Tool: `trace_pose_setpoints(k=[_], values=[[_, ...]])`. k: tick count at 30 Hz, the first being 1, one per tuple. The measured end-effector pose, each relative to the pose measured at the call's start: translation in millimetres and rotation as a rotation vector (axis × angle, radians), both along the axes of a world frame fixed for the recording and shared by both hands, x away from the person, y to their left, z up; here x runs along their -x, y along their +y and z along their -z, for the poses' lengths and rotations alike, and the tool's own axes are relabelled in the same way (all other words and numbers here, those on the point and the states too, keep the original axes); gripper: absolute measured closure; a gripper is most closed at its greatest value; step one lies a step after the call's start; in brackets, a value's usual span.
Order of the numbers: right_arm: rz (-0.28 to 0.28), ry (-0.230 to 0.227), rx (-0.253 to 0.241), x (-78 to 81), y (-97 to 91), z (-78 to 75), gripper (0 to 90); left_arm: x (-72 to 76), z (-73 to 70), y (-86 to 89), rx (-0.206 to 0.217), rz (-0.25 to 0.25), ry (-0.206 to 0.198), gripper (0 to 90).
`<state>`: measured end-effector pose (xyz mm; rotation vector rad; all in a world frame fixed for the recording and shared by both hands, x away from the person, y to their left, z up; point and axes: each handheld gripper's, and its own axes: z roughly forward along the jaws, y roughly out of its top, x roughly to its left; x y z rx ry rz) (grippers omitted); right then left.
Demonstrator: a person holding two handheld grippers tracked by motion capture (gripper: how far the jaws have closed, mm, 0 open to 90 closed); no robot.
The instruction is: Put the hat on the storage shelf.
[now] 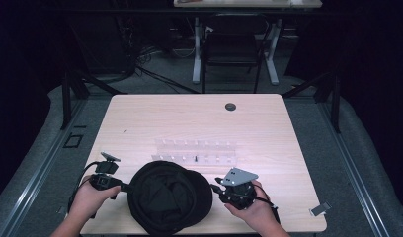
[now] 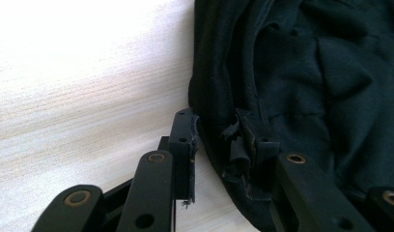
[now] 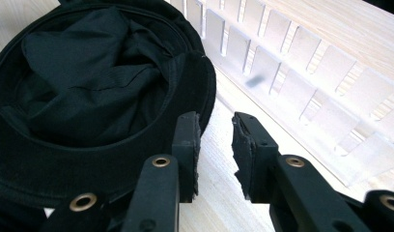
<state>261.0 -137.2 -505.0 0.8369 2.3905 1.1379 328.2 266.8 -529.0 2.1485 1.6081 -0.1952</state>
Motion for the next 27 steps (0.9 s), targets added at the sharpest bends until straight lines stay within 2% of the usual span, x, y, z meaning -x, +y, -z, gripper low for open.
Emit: trace_pose_setpoints(k=[5,11,15,20,23,27], values=[[0.002,0.001,0.001,2.9,-4.3,0.0,71.2,-2.7,4.8,0.5,0.009,-0.012,0.03,70.1],[0.009,0.003,-0.002,5.8,-9.2,0.8,70.8,-4.6,6.9,-2.0,-0.014,-0.004,0.043,70.5],[0.02,0.004,-0.001,7.9,-14.5,0.7,70.2,-5.4,8.1,-2.9,-0.014,-0.009,0.062,72.4],[0.031,0.008,-0.002,10.3,-20.8,2.3,69.3,-5.8,9.6,-5.6,-0.013,-0.03,0.066,74.4],[0.039,0.011,-0.006,10.7,-23.7,3.2,69.2,-6.9,9.3,-7.3,-0.027,-0.019,0.077,75.0],[0.048,0.012,-0.017,10.6,-26.6,3.7,68.8,-7.1,9.6,-9.8,-0.024,-0.024,0.079,76.8]])
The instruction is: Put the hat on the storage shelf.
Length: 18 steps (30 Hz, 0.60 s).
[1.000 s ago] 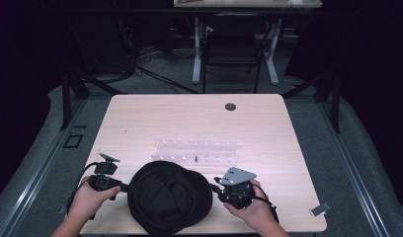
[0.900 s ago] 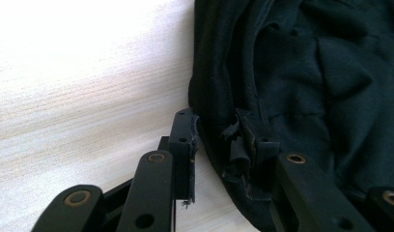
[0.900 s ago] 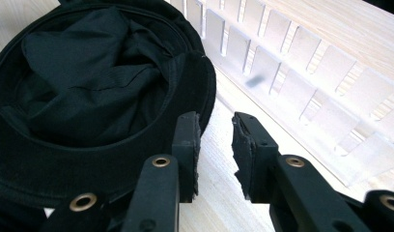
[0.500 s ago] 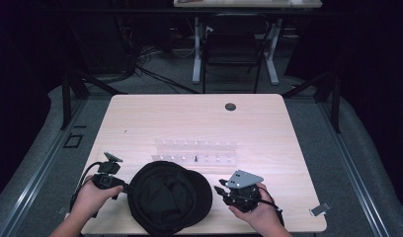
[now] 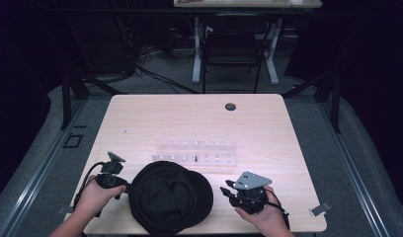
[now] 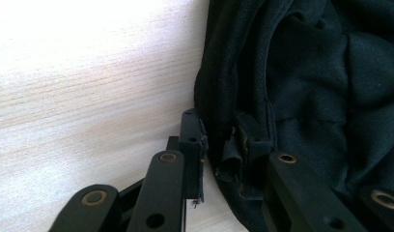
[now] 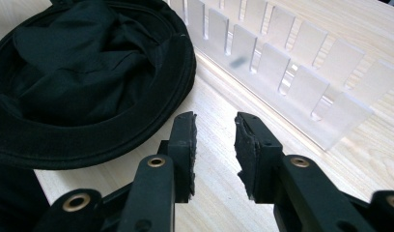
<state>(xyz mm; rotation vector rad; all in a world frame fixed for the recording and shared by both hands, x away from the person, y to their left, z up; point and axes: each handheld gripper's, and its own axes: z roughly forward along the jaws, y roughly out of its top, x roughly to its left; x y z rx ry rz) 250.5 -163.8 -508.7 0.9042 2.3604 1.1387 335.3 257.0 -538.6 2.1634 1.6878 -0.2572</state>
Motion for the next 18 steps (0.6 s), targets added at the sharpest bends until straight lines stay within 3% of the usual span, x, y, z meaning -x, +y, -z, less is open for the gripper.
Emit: trace_pose_setpoints(k=[14,18], values=[[0.02,0.005,-0.014,-0.4,-6.0,1.3,68.3,-1.0,-2.4,-2.1,0.005,-0.028,0.029,84.3],[0.024,0.003,-0.02,-0.4,-7.5,1.3,68.2,0.1,-5.2,0.4,0.025,-0.03,0.037,85.0]])
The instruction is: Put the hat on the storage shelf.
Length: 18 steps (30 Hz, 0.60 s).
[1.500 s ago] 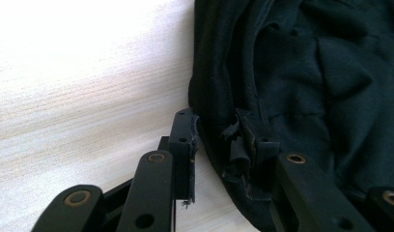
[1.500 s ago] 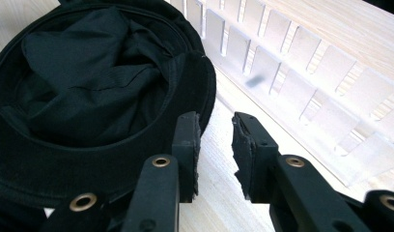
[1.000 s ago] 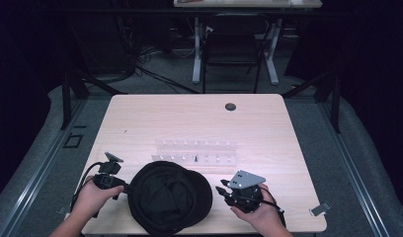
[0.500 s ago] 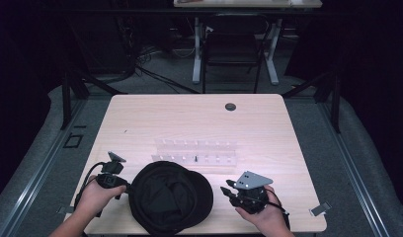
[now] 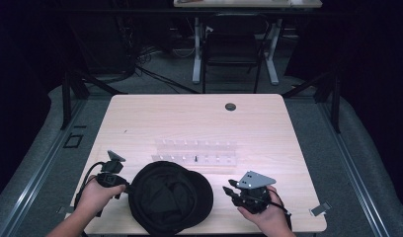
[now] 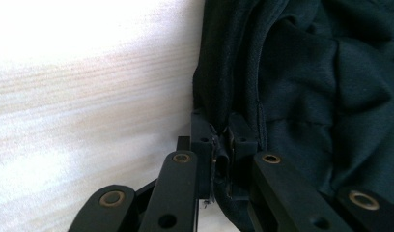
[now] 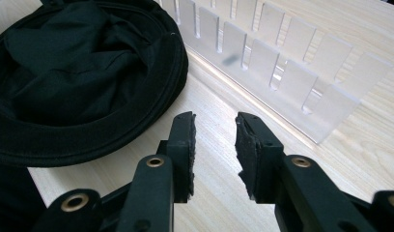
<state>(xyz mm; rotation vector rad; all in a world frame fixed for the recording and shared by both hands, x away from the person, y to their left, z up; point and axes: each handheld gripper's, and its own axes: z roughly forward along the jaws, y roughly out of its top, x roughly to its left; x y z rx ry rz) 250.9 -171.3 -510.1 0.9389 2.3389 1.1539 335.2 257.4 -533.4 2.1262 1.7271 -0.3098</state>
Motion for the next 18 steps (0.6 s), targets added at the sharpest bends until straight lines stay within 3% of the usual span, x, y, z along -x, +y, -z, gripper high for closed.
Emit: trace_pose_setpoints(k=[18], values=[[0.027,0.006,-0.009,-2.0,-7.6,0.4,68.2,5.1,-22.8,5.5,0.047,-0.012,0.027,85.3]])
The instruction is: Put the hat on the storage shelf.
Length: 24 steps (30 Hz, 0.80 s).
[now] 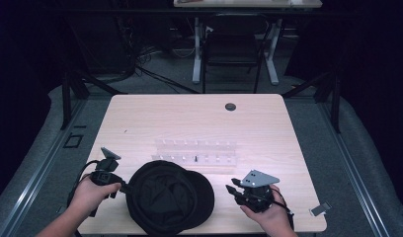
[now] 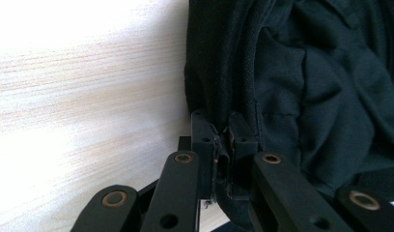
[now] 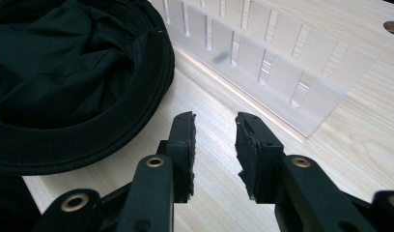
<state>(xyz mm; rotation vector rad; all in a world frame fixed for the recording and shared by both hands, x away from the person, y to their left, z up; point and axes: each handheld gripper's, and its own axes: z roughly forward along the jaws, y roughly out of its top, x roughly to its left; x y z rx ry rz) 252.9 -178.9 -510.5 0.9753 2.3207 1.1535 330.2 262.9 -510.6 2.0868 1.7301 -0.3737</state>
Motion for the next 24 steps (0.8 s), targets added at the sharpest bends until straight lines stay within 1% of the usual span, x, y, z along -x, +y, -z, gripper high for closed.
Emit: trace_pose_setpoints(k=[1,2,3,4,5,6,7,8,9,11,12,13,14,16,17,20,22,23,24], values=[[0.0,0.0,0.001,-0.1,-0.4,0.0,68.2,0.3,-1.3,0.4,0.006,0.0,-0.003,85.3],[0.005,-0.002,-0.004,-0.1,-0.4,0.3,68.2,0.9,-3.6,0.3,0.018,-0.012,0.0,85.3],[0.005,-0.003,-0.002,-0.2,-0.9,0.3,68.2,0.8,-5.6,1.6,0.022,-0.007,0.002,85.3],[0.006,-0.002,-0.002,-0.2,-1.2,0.2,68.2,1.3,-7.7,1.8,0.031,-0.013,0.007,85.3],[0.008,-0.001,0.003,-0.3,-1.7,0.0,68.2,1.8,-9.1,2.3,0.04,-0.018,0.002,85.3],[0.008,0.0,-0.002,-0.5,-1.8,0.2,68.2,1.8,-10.8,3.2,0.04,-0.009,0.007,85.4],[0.009,-0.002,-0.004,-0.7,-2.3,0.3,68.2,2.3,-12.8,3.1,0.048,-0.023,0.004,85.4],[0.009,-0.002,-0.004,-0.7,-2.3,0.3,68.2,2.6,-15.2,4.3,0.056,-0.02,0.01,85.4],[0.011,-0.002,-0.005,-0.7,-2.4,0.3,68.2,3.2,-18.2,4.9,0.067,-0.028,0.009,85.4],[0.01,-0.001,-0.003,-0.8,-3.0,0.3,68.2,3.3,-21.3,7.0,0.085,-0.029,0.015,85.4],[0.011,0.0,-0.005,-1.0,-3.2,0.4,68.2,3.3,-22.6,8.2,0.091,-0.028,0.01,85.4],[0.012,0.0,-0.006,-1.1,-3.5,0.5,68.2,3.2,-24.1,9.2,0.094,-0.024,0.019,85.4],[0.014,0.0,-0.001,-1.1,-3.8,0.3,68.2,3.7,-24.7,9.6,0.099,-0.029,0.007,85.4],[0.015,-0.001,-0.007,-1.3,-4.1,0.5,68.2,3.7,-27.7,11.1,0.104,-0.026,0.019,85.4],[0.018,-0.002,-0.006,-1.3,-4.2,0.5,68.2,4.4,-28.8,11.2,0.111,-0.039,0.024,85.5],[0.017,0.001,-0.003,-1.6,-4.9,0.7,68.2,4.5,-32.1,12.4,0.142,-0.053,0.044,85.5],[0.017,0.003,-0.004,-1.8,-5.2,1.0,68.2,4.7,-33.9,14.0,0.163,-0.053,0.04,85.5],[0.018,0.003,-0.004,-1.8,-5.3,1.2,68.2,5.3,-34.7,13.8,0.181,-0.067,0.044,85.5],[0.019,0.004,-0.003,-1.8,-5.4,1.2,68.2,5.3,-35.5,15.0,0.19,-0.061,0.044,85.5]])
